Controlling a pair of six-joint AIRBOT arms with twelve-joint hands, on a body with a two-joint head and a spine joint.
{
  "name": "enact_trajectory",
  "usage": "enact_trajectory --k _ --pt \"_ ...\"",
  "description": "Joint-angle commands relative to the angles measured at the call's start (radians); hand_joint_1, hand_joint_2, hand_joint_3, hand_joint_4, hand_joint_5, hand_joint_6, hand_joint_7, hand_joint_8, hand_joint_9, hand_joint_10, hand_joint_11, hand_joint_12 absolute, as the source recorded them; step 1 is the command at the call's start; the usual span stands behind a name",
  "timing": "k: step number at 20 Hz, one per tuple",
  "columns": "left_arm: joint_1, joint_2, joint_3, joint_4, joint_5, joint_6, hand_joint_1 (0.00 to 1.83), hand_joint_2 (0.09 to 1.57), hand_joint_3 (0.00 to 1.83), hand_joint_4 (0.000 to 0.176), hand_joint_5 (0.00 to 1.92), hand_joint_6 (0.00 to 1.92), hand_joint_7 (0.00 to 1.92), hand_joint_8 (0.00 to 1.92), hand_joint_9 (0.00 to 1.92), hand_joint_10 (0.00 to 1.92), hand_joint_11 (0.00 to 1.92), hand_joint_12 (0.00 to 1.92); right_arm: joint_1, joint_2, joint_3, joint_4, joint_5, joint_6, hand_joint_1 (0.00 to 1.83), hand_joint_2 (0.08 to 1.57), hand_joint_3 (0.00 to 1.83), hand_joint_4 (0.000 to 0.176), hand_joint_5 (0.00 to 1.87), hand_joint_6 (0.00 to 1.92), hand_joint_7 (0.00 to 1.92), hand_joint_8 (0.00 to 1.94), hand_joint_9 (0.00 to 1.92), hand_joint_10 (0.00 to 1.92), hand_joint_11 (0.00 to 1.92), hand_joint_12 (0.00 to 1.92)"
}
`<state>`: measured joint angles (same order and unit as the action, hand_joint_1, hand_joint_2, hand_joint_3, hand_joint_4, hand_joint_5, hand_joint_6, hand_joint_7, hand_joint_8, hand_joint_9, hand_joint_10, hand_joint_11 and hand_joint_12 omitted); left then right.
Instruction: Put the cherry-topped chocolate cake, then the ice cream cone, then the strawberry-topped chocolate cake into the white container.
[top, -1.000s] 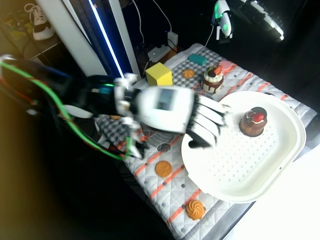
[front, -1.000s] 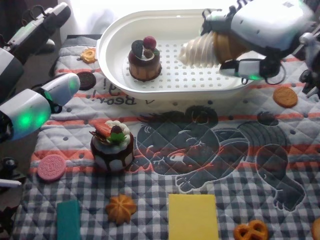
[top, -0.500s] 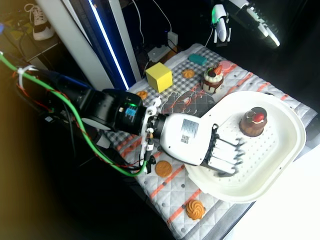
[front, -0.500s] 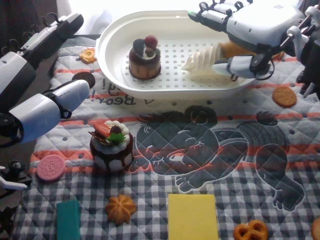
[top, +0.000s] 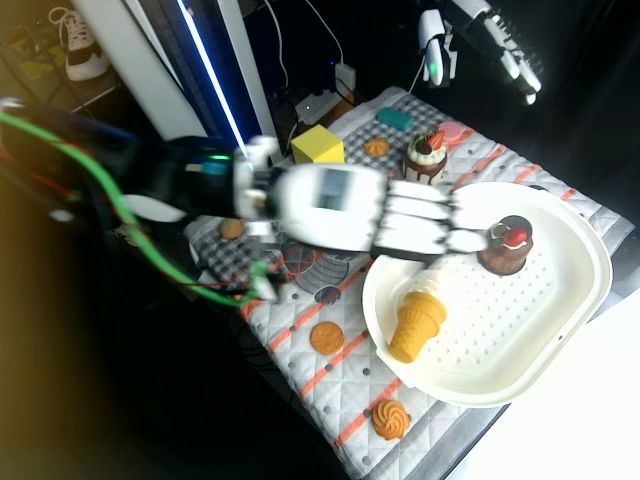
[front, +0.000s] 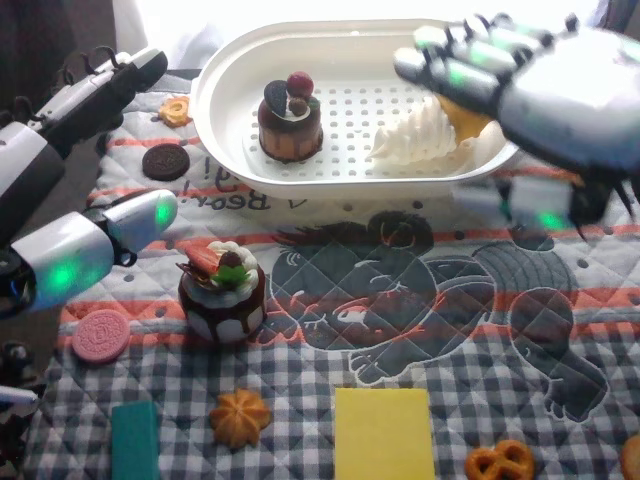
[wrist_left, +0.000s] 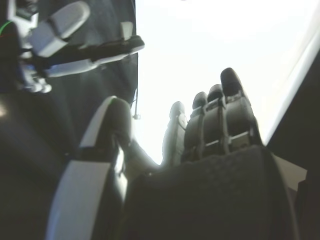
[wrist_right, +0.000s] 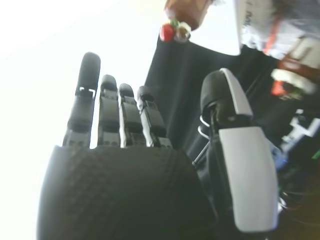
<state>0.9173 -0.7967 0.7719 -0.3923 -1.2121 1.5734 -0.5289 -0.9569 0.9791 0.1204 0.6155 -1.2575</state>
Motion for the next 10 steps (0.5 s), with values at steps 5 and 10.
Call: enact_trajectory --k 5,10 --pt "0.031 0.033 -0.017 0.032 -0.119 -0.004 0.68 1.32 0.00 0.064 0.00 0.00 0.00 0.00 0.00 0.00 0.00 0.01 -0.138 0.105 -0.123 -0.106 0.300 0.074 0.58 1.27 0.01 0.005 0.00 0.00 0.00 0.00 0.00 0.18 0.00 0.94" --pt "0.042 0.062 -0.030 0.082 -0.005 -0.004 0.74 1.24 0.00 0.031 0.00 0.00 0.01 0.00 0.00 0.00 0.00 0.00 -0.299 0.188 -0.199 -0.123 0.457 0.138 0.62 1.23 0.00 0.019 0.00 0.00 0.00 0.00 0.02 0.17 0.00 0.73"
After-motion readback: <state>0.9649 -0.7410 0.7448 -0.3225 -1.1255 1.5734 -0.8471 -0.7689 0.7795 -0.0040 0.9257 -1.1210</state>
